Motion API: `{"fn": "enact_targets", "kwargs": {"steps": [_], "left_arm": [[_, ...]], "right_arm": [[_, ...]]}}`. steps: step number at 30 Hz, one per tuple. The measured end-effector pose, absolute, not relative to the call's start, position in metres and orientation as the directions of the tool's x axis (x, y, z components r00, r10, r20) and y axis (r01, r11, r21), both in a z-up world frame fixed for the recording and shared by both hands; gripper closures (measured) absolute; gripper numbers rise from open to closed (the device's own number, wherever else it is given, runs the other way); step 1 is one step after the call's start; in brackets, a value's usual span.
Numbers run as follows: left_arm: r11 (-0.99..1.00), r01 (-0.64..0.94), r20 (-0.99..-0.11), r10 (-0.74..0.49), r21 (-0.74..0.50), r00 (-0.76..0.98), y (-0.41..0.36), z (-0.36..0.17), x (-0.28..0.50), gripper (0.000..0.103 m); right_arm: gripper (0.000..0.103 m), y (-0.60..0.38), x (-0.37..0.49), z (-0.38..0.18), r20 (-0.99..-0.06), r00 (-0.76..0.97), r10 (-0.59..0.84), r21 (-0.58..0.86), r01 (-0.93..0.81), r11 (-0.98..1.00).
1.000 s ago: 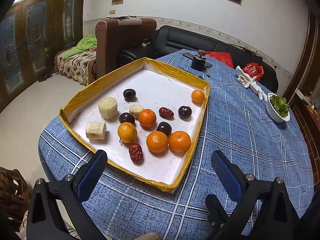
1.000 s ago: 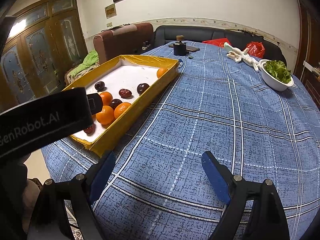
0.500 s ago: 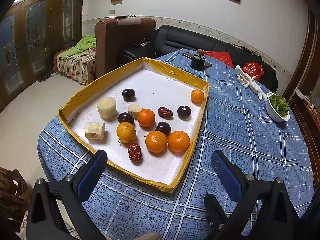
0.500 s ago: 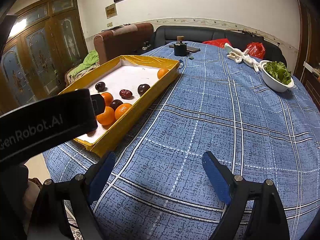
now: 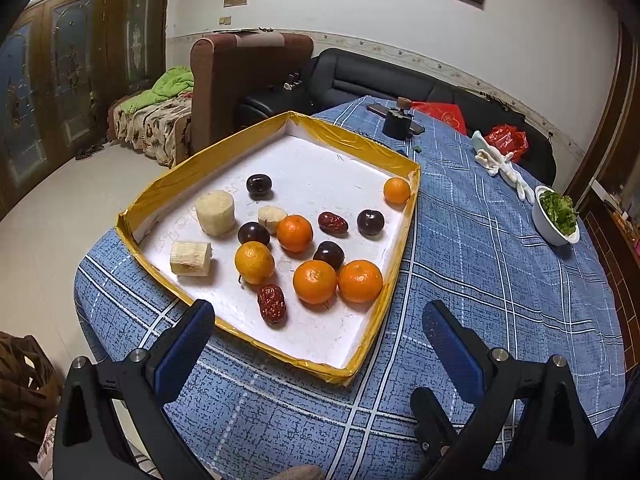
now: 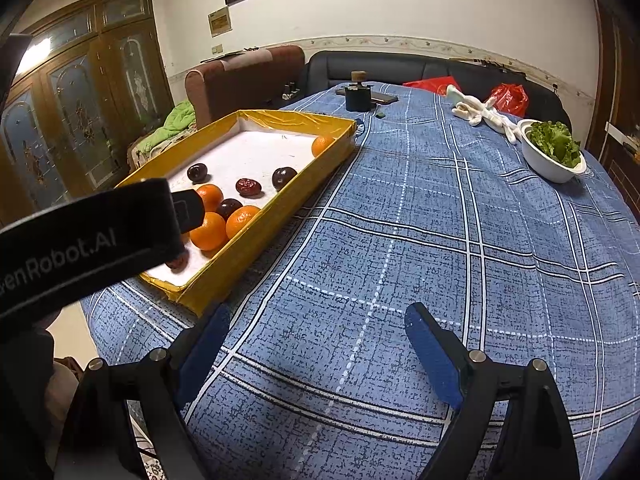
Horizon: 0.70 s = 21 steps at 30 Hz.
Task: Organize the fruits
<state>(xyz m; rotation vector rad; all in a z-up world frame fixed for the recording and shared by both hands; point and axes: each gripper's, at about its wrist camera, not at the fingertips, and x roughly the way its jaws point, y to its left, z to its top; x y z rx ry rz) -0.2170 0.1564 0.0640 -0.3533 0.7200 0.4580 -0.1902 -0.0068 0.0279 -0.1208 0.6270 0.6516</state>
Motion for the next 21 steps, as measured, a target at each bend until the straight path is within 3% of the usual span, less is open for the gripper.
{"fn": "enact_targets", "kwargs": {"steps": [21], "left_arm": [[0.838,-0.521,-0.690,0.278,-0.166,0.668,0.166,0.068,-0.224,0.000]], "right_arm": [[0.010,0.001,-0.201,0.036,-0.559,0.626,0.543,0.055,-0.625,0.778]]}}
